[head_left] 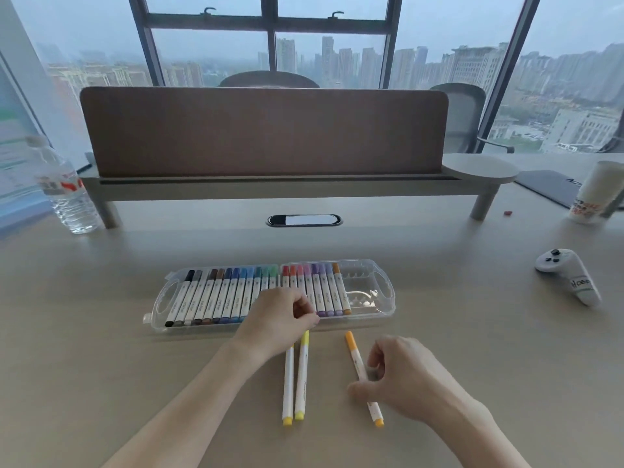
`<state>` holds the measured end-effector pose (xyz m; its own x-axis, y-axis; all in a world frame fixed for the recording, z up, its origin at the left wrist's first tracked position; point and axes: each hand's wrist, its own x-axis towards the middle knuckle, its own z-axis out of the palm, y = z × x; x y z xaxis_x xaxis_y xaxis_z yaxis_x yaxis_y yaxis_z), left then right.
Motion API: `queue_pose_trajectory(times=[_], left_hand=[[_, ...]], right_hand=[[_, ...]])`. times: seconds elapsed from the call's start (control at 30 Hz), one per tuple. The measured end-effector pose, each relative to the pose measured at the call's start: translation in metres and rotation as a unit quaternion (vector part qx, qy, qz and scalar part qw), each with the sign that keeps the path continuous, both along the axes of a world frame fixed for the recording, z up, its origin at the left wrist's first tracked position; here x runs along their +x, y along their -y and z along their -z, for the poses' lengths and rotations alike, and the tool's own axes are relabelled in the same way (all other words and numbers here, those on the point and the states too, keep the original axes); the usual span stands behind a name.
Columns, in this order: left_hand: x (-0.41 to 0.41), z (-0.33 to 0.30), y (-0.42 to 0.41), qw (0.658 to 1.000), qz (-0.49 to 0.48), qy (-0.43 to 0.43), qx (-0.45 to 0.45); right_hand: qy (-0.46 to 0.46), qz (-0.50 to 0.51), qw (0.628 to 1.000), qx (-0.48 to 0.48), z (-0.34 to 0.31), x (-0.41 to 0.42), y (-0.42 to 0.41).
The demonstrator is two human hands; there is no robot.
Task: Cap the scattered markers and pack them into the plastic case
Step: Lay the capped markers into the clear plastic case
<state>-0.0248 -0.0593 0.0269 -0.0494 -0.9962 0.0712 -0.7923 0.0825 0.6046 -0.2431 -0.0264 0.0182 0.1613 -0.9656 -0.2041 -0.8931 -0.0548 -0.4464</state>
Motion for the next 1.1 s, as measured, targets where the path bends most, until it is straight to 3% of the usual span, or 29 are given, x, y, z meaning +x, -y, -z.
queue_pose_trajectory(times=[0.23,0.57,0.83,1.1], left_hand=[[-0.012,0.01,-0.002,0.999,0.031,-0.006,0.006],[-0.032,0.004,0.016,0.994,0.058,-0.078,0.044],[-0.036,-0.005,0.055,0.98,-0.009,-0.193,0.048],[-0.044,-0.006,0.11,0.986,-0.059,-0.158,0.006]], right_hand=[[-0.009,0.032,0.998,-0.053,0.002,0.01,-0.013],[0.063,0.051,0.99,-0.117,0.002,0.013,-0.009],[0.109,0.038,0.984,-0.139,0.001,0.013,0.01],[0.152,-0.004,0.969,-0.197,0.007,0.016,0.044]])
